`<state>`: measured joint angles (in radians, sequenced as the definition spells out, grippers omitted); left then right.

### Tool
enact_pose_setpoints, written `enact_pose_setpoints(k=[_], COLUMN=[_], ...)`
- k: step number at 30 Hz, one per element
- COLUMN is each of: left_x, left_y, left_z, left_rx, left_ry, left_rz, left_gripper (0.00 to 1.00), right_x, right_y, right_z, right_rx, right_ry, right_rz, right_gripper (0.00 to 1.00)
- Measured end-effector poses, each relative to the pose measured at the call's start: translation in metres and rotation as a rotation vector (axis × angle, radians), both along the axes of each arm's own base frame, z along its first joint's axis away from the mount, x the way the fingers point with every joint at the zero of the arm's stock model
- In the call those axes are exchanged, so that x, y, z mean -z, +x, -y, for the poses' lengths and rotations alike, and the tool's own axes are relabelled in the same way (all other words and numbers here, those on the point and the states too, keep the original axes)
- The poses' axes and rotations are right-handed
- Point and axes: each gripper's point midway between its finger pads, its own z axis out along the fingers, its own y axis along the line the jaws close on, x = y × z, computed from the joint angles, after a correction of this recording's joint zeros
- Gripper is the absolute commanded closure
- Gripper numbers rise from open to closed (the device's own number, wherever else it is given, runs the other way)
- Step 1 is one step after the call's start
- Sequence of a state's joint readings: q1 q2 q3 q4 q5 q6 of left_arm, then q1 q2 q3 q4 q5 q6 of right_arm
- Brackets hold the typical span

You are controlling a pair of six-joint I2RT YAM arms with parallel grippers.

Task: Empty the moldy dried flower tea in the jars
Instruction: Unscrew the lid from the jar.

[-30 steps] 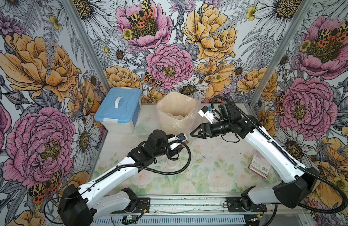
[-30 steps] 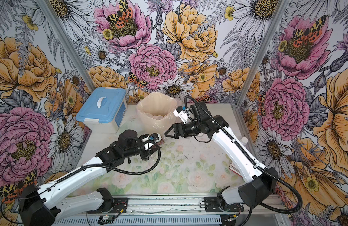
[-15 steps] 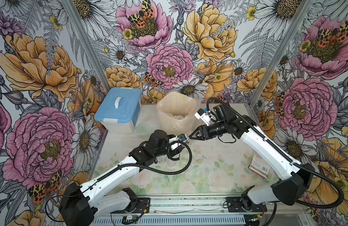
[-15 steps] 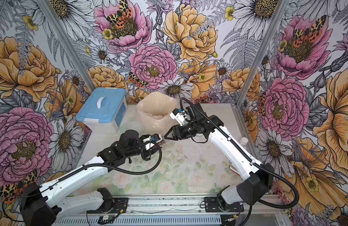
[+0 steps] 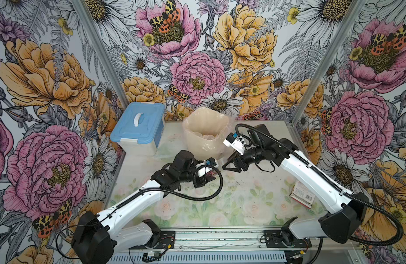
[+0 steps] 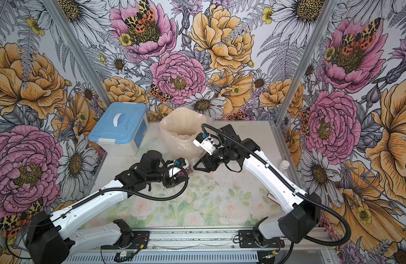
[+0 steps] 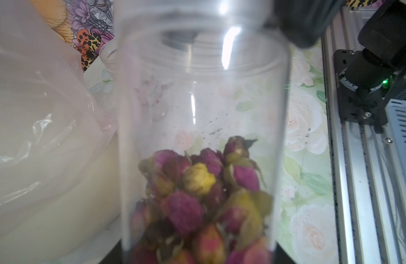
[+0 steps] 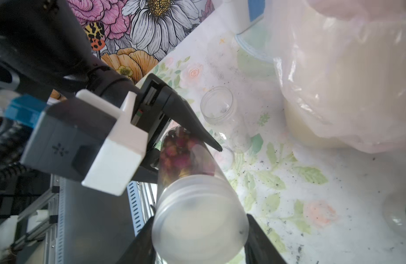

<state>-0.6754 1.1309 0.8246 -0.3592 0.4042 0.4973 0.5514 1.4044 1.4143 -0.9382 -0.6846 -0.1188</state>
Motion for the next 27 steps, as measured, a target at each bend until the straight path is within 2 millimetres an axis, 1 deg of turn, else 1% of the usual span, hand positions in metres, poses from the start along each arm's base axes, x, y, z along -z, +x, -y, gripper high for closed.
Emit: enact_pose_setpoints(k=[3, 5, 6, 8, 10, 12, 13, 17, 19, 24, 27], left_x=[0.001, 0.001, 0.001, 0.001, 0.0, -0.001, -0.001, -0.001, -0.002, -0.013, -0.018], left_y=[-0.002, -0.002, -0.002, -0.002, -0.002, -0.002, -0.002, 0.003, 0.006, 0.013, 0.017], left_z=[0.0, 0.001, 0.0, 0.0, 0.001, 0.001, 0.001, -0.001, -0.003, -0.003, -0.002], left_rx=[0.015, 0.017, 0.016, 0.015, 0.014, 0.014, 0.014, -0.011, -0.028, -0.068, -0.092], left_ry=[-0.012, -0.015, -0.016, -0.016, -0.018, -0.02, -0.02, -0.004, 0.003, -0.003, 0.004], left_rz=[-0.022, -0.027, -0.027, -0.028, -0.031, -0.029, -0.026, -0.01, 0.007, 0.085, 0.13], left_gripper=[0.64, 0.64, 0.64, 0.64, 0.64, 0.64, 0.64, 0.64, 0.64, 0.64, 0.64], right_x=[0.0, 0.0, 0.0, 0.0, 0.0, 0.0, -0.001, -0.01, -0.018, -0.043, -0.054], right_y=[-0.001, 0.0, 0.0, 0.0, 0.002, 0.004, 0.004, 0.008, 0.011, 0.023, 0.026], right_z=[0.0, -0.001, -0.001, -0.001, -0.001, -0.001, 0.0, 0.004, 0.006, 0.018, 0.024], right_rx=[-0.047, -0.069, -0.078, -0.088, -0.089, -0.084, -0.076, -0.038, 0.003, 0.147, 0.231], right_ry=[-0.005, -0.007, -0.007, -0.007, -0.011, -0.007, 0.002, 0.044, 0.063, 0.121, 0.15], right_rz=[0.056, 0.082, 0.09, 0.101, 0.11, 0.107, 0.094, 0.048, 0.018, -0.066, -0.133], right_gripper=[0.56, 0.53, 0.49, 0.33, 0.19, 0.06, 0.01, 0.01, 0.01, 0.01, 0.03])
